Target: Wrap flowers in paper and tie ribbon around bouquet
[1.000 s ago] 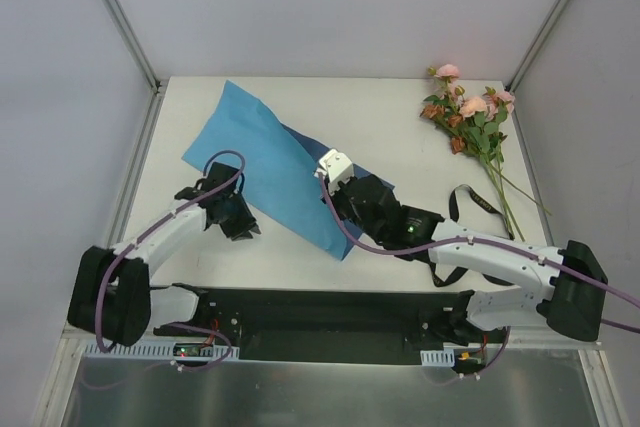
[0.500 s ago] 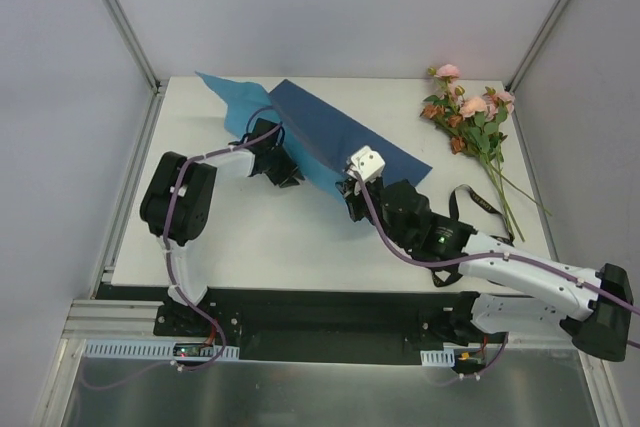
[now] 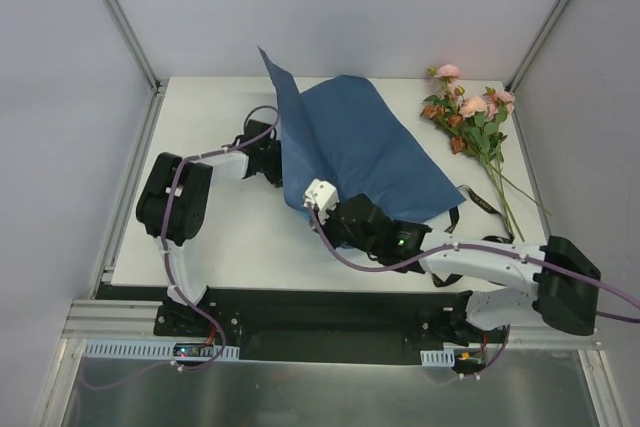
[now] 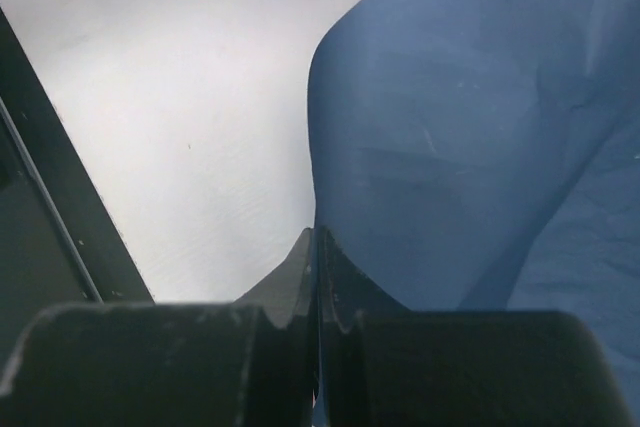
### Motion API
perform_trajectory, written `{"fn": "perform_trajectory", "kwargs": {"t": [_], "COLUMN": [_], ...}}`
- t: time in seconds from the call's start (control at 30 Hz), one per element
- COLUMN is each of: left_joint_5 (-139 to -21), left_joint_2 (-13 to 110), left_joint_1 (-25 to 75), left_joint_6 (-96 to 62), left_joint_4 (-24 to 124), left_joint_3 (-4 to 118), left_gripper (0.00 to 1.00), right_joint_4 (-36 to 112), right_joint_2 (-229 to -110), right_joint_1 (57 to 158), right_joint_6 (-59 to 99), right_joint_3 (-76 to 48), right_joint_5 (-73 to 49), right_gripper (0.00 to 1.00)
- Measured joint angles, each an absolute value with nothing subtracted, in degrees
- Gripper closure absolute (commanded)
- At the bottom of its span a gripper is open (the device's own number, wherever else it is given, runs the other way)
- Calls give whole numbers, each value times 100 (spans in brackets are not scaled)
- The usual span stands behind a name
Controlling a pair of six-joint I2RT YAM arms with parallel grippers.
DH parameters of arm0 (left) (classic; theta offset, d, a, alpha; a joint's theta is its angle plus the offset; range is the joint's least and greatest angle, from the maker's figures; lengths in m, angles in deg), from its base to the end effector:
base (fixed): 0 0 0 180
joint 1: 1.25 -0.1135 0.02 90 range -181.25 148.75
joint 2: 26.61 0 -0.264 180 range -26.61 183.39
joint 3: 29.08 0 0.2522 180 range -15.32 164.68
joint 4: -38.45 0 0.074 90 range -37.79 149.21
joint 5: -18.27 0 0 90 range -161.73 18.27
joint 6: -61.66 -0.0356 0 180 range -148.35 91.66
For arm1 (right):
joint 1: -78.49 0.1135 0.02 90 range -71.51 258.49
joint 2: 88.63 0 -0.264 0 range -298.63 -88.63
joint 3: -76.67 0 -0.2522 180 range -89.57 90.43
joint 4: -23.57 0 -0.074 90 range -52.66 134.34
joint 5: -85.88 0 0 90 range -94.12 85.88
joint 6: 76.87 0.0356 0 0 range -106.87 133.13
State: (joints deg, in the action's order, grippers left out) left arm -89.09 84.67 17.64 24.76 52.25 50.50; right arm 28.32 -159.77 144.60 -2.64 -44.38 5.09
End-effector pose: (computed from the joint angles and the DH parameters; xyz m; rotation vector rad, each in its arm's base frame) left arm 0.3808 -0.1415 0.1500 -0.5930 2.4640 -0.9206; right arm 0.1209 0.2588 0.2783 -1.1499 1.4971 0.4563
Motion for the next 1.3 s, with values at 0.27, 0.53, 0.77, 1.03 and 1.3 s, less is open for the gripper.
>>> {"fn": "perform_trajectory", "kwargs": {"t": [0.27, 0.53, 0.77, 1.03, 1.3], "left_joint_5": [-8844, -8636, -7974, -8151, -8004], "left_joint_2": [6094, 2511, 1832, 3211, 5412], "left_joint_1": [733, 481, 479, 604, 1749], "left_joint_6": [2167, 1451, 978, 823, 500], "left_joint_4": [5736, 7242, 8160, 7907, 7649], "left_joint_3": [2775, 2578, 3302, 3218, 3588], "left_gripper": [59, 49, 47, 51, 53], "right_joint_4": [2760, 2528, 2519, 3024, 4334], "right_joint_2": [-16960, -18034, -18672, -18390, -16827], "right_joint_1": [14567, 14646, 14963, 14899, 14373], "right_joint_6": [-449, -449, -668, -386, 967], "right_joint_3": [-4189, -3496, -3068, -3365, -3864], "right_joint_5": [238, -114, -593, -532, 666], "right_gripper": [100, 99, 88, 13, 4]}}
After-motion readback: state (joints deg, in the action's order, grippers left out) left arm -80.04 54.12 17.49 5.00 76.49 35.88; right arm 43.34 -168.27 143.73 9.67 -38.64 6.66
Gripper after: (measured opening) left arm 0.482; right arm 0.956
